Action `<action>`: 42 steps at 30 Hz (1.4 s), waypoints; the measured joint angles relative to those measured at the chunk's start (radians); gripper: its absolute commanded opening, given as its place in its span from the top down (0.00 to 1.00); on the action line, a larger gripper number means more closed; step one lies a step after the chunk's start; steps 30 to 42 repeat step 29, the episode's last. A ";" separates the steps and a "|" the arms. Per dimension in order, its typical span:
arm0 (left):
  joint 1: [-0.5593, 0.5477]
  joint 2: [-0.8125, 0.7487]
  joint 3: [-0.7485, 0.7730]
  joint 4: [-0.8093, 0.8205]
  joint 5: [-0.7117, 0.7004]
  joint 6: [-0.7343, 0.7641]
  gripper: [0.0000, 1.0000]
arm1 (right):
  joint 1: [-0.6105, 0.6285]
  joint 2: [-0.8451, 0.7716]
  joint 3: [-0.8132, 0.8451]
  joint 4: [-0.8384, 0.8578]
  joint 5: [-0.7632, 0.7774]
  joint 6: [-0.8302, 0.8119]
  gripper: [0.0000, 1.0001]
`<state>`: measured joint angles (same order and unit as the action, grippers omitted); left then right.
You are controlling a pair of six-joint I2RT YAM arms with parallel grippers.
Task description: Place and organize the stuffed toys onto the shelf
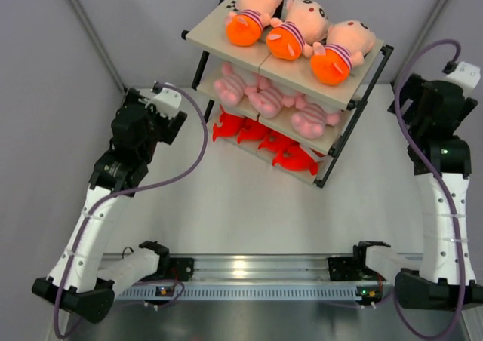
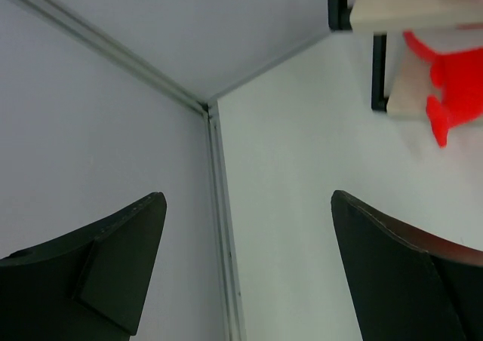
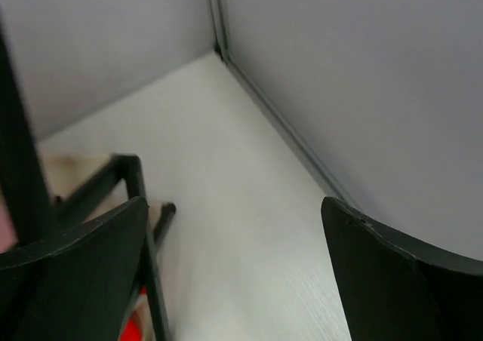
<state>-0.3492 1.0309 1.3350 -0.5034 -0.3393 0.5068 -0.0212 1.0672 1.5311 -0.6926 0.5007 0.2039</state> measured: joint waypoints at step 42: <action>0.232 -0.172 -0.658 -0.013 0.401 -0.236 0.02 | -0.146 -0.307 -0.698 0.178 -0.195 0.237 0.00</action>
